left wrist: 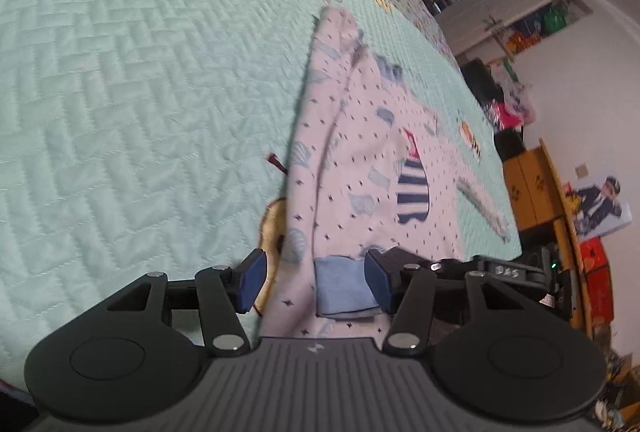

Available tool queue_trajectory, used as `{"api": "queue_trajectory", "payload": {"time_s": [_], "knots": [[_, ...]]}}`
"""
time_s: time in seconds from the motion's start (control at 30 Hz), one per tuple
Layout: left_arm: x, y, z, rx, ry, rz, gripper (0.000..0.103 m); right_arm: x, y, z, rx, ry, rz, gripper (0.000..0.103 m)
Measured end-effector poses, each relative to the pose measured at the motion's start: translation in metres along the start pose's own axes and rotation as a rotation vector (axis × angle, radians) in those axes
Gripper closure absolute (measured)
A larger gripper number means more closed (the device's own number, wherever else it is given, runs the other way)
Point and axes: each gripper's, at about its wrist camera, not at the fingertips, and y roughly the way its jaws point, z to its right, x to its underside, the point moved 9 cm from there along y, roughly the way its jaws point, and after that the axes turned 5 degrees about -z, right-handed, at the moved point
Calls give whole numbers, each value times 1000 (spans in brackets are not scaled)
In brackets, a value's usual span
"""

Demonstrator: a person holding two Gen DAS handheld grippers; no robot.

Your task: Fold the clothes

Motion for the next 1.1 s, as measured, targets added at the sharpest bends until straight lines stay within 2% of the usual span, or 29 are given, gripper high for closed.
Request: {"api": "queue_trajectory", "payload": {"time_s": [0.07, 0.1, 0.17, 0.23, 0.3, 0.37, 0.43, 0.5, 0.57, 0.7, 0.8, 0.93, 1.1], "knots": [[-2, -6, -3, 3, -5, 12, 45, -1, -3, -5, -97, 80, 2, 91], [-2, -9, -3, 3, 1, 14, 45, 0, -2, -7, -109, 87, -9, 91], [-2, -11, -3, 5, 12, 14, 45, 4, 2, -3, -55, 53, -47, 91], [0, -10, -1, 14, 17, 5, 45, 8, 5, 8, 97, -45, -82, 91], [2, -7, 0, 15, 21, -5, 45, 10, 4, 12, 153, -83, -80, 91], [4, -4, 3, 17, 26, -18, 44, 10, 0, 7, 166, -113, -69, 86], [7, -2, 6, 20, 43, -36, 44, 11, -6, -3, 202, -193, -41, 68], [13, -1, 17, 24, 119, -59, 44, 13, -15, -15, 217, -273, -21, 61], [26, 0, 31, 7, 240, -82, 44, 17, -16, -19, 217, -309, -32, 61], [57, 4, 57, -108, 527, -98, 44, 16, -4, -22, 285, -393, -44, 61], [67, 10, 61, -174, 636, -94, 44, 18, 3, -31, 326, -528, -26, 61], [65, 26, 47, -273, 666, -127, 47, 30, 12, -47, 393, -773, -70, 60], [71, 27, 52, -273, 694, -135, 49, 48, 18, -62, 487, -1089, -114, 59]]}}
